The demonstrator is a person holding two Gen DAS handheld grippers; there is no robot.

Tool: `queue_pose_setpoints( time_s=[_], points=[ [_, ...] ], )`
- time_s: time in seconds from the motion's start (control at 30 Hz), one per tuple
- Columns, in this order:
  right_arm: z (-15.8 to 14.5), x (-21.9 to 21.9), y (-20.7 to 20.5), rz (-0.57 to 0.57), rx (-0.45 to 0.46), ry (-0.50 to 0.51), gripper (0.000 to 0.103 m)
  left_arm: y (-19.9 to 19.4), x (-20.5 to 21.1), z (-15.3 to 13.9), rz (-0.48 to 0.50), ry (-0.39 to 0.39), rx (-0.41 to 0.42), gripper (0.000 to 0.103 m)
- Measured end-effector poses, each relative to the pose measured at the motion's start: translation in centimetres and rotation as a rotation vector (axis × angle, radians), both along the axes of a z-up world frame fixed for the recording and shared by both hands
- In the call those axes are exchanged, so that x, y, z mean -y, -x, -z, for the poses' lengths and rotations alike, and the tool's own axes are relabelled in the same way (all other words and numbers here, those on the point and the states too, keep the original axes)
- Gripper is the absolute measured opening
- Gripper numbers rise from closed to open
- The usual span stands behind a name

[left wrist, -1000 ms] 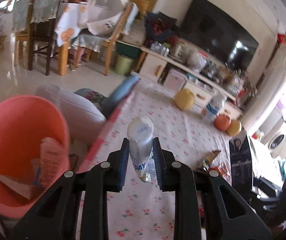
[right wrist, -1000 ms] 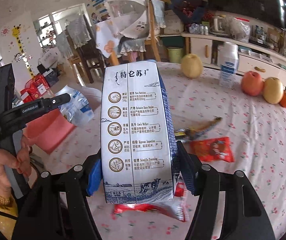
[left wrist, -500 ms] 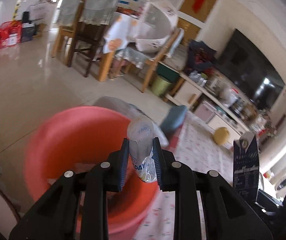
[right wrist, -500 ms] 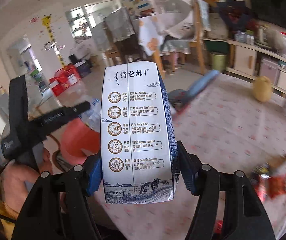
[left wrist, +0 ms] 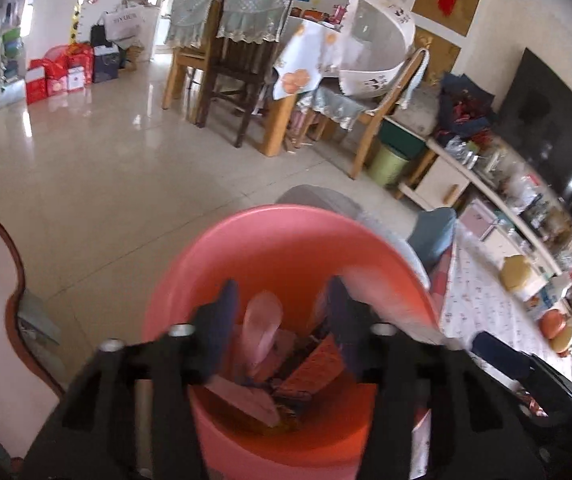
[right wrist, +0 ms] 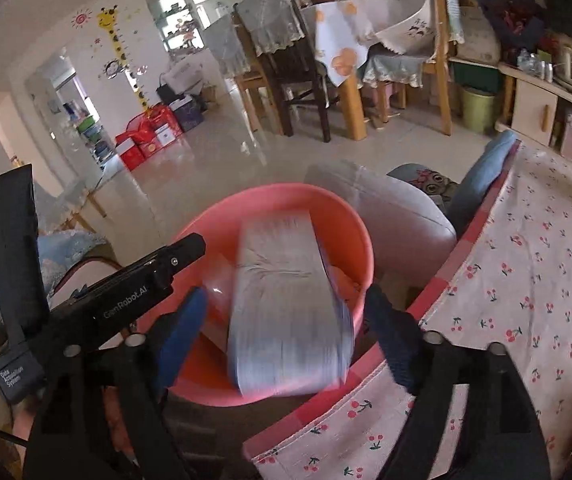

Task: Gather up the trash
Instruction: 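Open left gripper over pink bucket while right gripper releases milk box in, then move both tools back over the red chip bags on the table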

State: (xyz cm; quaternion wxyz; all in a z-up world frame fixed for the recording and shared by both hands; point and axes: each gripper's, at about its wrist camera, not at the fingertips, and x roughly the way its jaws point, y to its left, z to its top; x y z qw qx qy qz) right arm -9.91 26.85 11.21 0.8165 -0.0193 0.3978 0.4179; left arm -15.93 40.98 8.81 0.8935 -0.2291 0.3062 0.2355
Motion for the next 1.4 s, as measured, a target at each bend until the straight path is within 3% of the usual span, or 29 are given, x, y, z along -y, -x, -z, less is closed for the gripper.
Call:
queue_pose_setpoints(
  time_s=[0.2,0.37,0.83,1.4],
  points=[
    [-0.7,3.1,1.3,0.057,0.078,0.007,0.089,-0.1,1.4,-1.0,-0.013,-0.106,-0.036,0.082],
    [-1.5,6.1,2.9,0.111,0.148,0.040,0.091,0.1,3.5,-2.4,-0.004,-0.203,-0.032,0.092],
    [-2.2,13.5,5.2,0.224,0.212,0.097,0.092,-0.8,9.7,-4.8,0.088,-0.305,0.016,0.094],
    [-2.4,22.0,7.1,0.334,0.229,0.072,0.093,-1.8,17.7,-5.3,0.227,-0.403,0.021,0.094]
  ],
)
